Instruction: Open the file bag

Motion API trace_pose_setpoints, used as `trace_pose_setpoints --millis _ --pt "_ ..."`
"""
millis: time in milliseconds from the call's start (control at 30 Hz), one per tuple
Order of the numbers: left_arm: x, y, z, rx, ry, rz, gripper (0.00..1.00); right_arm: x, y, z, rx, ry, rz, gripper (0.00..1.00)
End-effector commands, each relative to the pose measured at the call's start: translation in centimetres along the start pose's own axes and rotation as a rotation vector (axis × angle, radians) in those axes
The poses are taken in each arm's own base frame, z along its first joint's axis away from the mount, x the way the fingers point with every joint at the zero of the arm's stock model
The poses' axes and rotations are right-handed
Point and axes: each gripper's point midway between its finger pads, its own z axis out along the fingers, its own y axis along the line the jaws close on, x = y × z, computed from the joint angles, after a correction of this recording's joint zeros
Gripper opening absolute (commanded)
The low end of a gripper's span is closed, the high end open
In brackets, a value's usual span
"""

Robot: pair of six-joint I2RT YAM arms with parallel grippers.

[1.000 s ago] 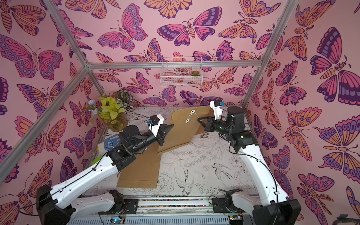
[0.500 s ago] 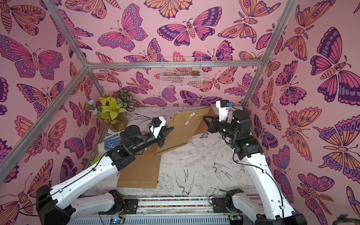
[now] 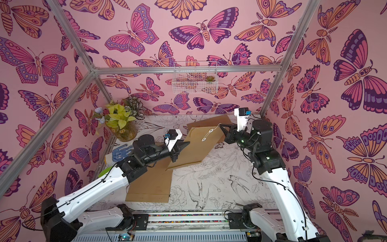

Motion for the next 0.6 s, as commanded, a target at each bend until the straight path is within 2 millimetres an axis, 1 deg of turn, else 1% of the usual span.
trace_pose_setpoints --millis 0,167,300,567 --pt "-1.1 0.0 0.1 0.012 -0.025 0.011 0.00 -0.7 0.0 -0.5 0.014 -0.028 -0.028 0.00" --pt "-1.0 -0.1 0.4 0.027 -0.017 -0.008 0.00 -1.1 0.8 -0.8 -0.020 -0.047 -0.037 0.00" --pt "-0.3 0.0 0.8 0.027 0.002 -0.001 0.00 -1.5 1.4 -0.9 -0.050 -0.067 -0.054 0.00" --pt "0.3 -0.1 1.4 0.039 0.041 -0.012 0.00 -1.9 2.7 -1.1 -0.108 -0.075 -0.071 0.00"
